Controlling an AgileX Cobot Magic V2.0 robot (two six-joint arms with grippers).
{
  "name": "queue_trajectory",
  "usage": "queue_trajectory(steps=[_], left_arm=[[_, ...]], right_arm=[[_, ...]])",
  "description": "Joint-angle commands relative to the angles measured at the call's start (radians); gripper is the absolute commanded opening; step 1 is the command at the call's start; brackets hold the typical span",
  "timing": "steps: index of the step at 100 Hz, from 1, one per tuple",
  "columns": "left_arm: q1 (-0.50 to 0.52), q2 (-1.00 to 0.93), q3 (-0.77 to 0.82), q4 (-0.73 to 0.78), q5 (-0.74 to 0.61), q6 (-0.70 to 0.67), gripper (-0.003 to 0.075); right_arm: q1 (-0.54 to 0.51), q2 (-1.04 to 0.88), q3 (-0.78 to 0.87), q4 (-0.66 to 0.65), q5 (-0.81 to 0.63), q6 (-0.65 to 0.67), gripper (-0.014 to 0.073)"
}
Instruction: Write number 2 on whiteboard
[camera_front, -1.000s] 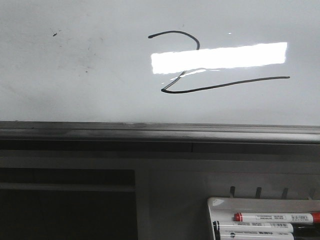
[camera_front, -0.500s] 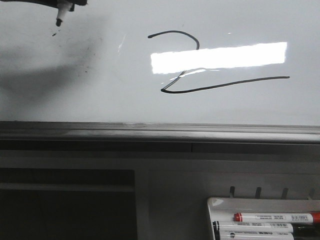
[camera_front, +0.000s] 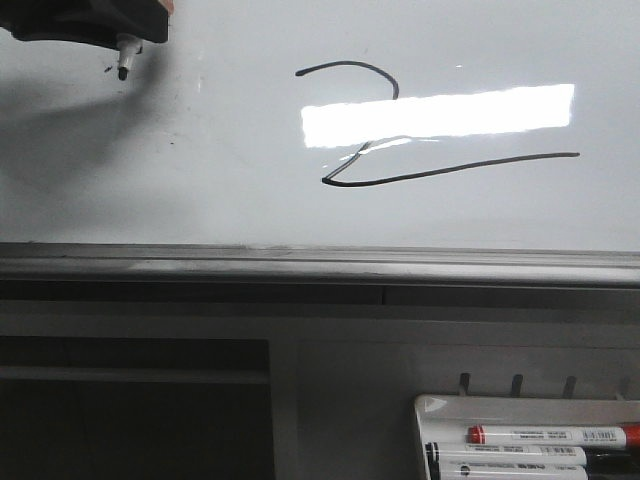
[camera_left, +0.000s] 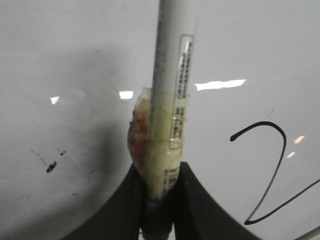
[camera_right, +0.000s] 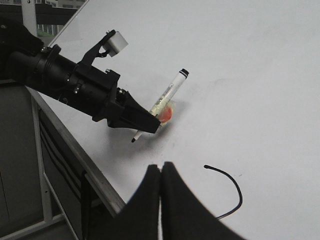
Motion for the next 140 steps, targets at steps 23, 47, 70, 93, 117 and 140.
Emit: queue_trajectory(steps=[23,47,70,93,117,140], left_arm=[[0.003,0.043,-0.030,-0.062,-0.033,0.002,-0.0020],[0.003,0.101,-0.030,-0.065,-0.139,0.002,-0.0020],[0.003,0.139,-0.030,-0.065,-0.134,0.002,-0.0018],[0.003,0.139,-0.030,-0.065,-0.144,0.002,0.0227],[0.003,0.139,-0.030,-0.065,-0.194,0.002,0.0358],[0.003,0.139,-0.030,-0.065,-0.194,0.002,0.0481]], right_arm=[[-0.007,0.073,-0.025,0.050,-0.053,0.001,-0.0075],[-0.007,0.085,-0.025,0.067,-0.041,0.001,-0.0075],[-0.007,0.085,-0.025,0.067,-0.040,0.001,-0.0075],[-0.007,0.085,-0.025,0.067,-0.039,0.001,-0.0075],[-0.007,0.085,-0.025,0.067,-0.047,0.001,-0.0075],[-0.007,0.085,-0.025,0.067,-0.047,0.001,-0.0075]])
